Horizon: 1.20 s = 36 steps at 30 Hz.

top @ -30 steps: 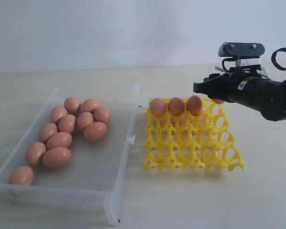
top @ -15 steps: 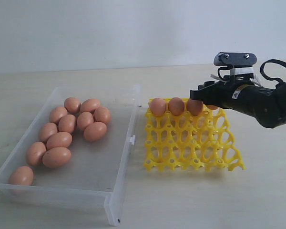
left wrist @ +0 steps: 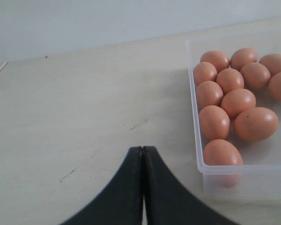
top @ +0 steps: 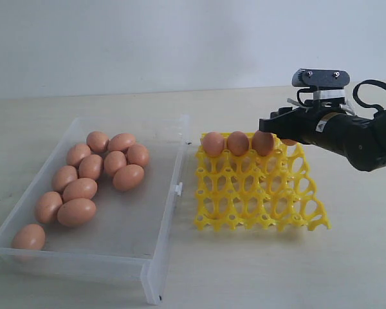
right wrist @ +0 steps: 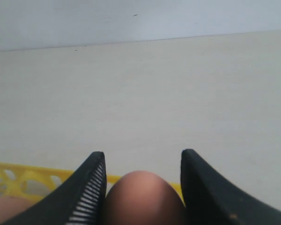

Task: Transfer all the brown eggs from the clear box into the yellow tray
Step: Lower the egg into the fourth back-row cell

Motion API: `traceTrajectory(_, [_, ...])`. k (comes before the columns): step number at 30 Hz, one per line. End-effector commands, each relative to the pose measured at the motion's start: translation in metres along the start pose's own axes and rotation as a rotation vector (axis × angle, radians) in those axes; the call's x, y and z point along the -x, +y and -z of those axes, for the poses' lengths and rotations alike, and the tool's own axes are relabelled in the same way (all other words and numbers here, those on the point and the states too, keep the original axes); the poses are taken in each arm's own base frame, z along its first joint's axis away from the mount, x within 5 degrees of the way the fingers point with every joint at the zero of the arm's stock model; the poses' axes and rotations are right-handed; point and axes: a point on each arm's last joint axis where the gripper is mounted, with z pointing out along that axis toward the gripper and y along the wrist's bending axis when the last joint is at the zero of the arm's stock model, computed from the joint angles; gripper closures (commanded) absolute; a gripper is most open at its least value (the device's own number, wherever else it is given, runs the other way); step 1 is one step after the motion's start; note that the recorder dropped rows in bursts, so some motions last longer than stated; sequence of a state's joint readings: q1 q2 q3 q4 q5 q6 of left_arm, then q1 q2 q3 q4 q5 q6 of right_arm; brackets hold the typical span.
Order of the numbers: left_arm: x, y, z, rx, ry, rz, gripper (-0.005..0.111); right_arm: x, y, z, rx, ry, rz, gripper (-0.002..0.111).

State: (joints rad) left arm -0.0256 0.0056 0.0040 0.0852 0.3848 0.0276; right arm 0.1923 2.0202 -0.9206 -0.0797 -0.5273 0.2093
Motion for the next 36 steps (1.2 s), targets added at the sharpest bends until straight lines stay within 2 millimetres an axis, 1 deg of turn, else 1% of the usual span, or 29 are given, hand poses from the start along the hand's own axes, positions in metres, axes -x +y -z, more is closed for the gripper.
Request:
traceTrajectory(1, [0.002, -0.0003, 0.0008, -0.006, -0.016, 0.008, 0.107, 0.0039, -0.0027, -0.0006, -0.002, -0.026, -0.003, 0.108])
traceTrajectory(24, [0.002, -0.0003, 0.0008, -0.006, -0.016, 0.007, 0.107, -0.0003, -0.003, -0.0011, -0.004, 0.013, 0.007, 0.108])
traceTrajectory(27, [0.002, -0.0003, 0.0008, -0.006, -0.016, 0.007, 0.107, -0.0016, -0.0031, -0.0015, -0.003, 0.021, 0.01, 0.103])
traceTrajectory(31, [0.002, -0.0003, 0.0008, -0.006, -0.016, 0.007, 0.107, -0.0021, -0.0027, -0.0015, 0.001, 0.026, 0.02, 0.094])
traceTrajectory(33, [0.002, -0.0003, 0.0008, -0.006, -0.016, 0.007, 0.107, -0.0021, -0.0027, -0.0015, 0.001, 0.026, 0.02, 0.088])
traceTrajectory(36, [0.002, -0.0003, 0.0008, -0.006, -0.016, 0.007, 0.107, -0.0021, -0.0027, -0.0015, 0.001, 0.026, 0.015, 0.074])
